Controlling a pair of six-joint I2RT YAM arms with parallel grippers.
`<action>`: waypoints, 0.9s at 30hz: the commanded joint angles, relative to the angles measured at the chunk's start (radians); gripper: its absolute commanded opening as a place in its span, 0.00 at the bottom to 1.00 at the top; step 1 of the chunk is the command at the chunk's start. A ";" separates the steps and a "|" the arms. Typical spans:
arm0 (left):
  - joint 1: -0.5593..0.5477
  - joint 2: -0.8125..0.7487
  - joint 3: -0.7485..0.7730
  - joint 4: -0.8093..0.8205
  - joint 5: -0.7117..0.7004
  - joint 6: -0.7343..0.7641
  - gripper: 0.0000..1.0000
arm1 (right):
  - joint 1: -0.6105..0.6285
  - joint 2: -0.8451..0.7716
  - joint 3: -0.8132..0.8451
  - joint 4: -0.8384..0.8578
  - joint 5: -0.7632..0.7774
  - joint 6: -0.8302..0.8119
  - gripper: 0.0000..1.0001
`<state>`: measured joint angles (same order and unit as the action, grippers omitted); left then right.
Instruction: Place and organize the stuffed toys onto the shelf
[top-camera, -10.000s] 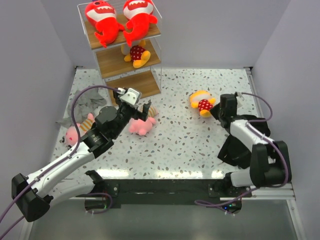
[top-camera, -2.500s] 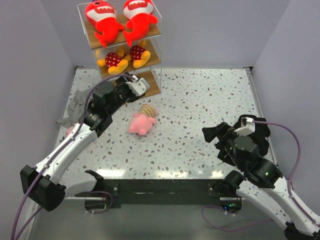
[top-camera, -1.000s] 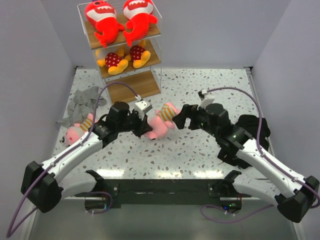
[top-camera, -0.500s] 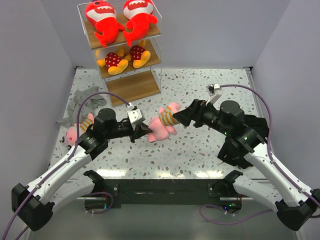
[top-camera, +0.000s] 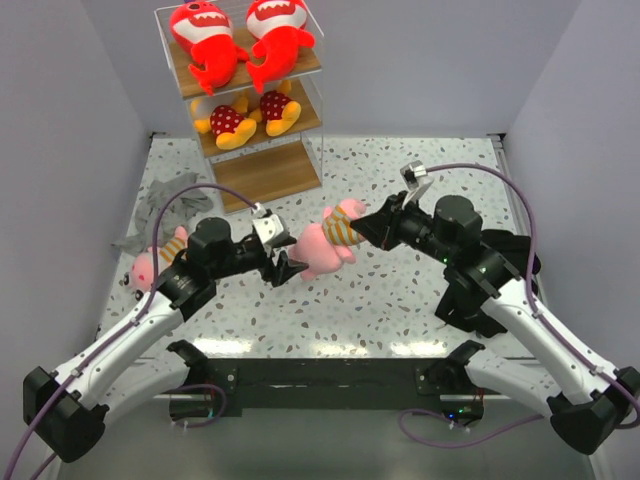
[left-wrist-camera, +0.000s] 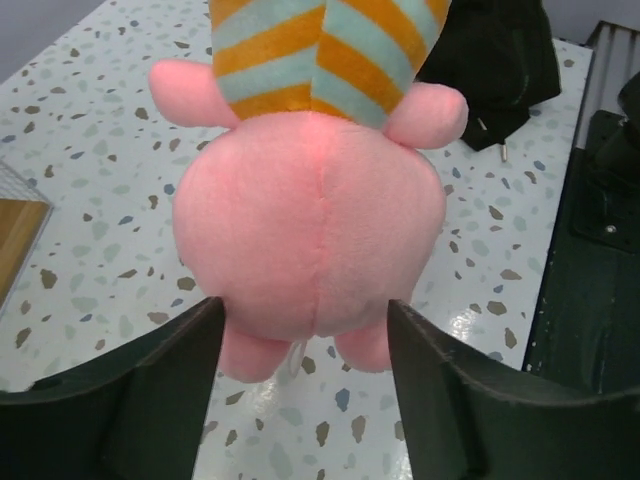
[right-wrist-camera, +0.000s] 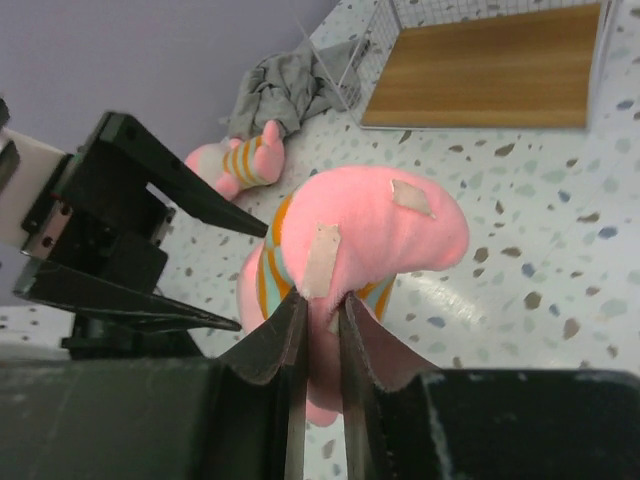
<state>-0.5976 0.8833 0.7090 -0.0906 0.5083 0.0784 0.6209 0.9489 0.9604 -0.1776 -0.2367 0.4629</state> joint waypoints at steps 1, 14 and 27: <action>0.016 -0.020 0.067 0.075 -0.189 -0.123 0.85 | 0.000 0.134 0.035 0.170 -0.049 -0.326 0.11; 0.091 -0.185 0.061 -0.034 -0.761 -0.250 1.00 | 0.046 0.441 0.023 0.571 -0.208 -1.038 0.00; 0.101 -0.371 0.010 -0.038 -1.005 -0.298 1.00 | 0.059 0.938 0.127 1.167 -0.151 -1.599 0.00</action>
<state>-0.5041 0.5224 0.7292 -0.1482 -0.4126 -0.1822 0.6796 1.7908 0.9962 0.7147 -0.3851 -0.8803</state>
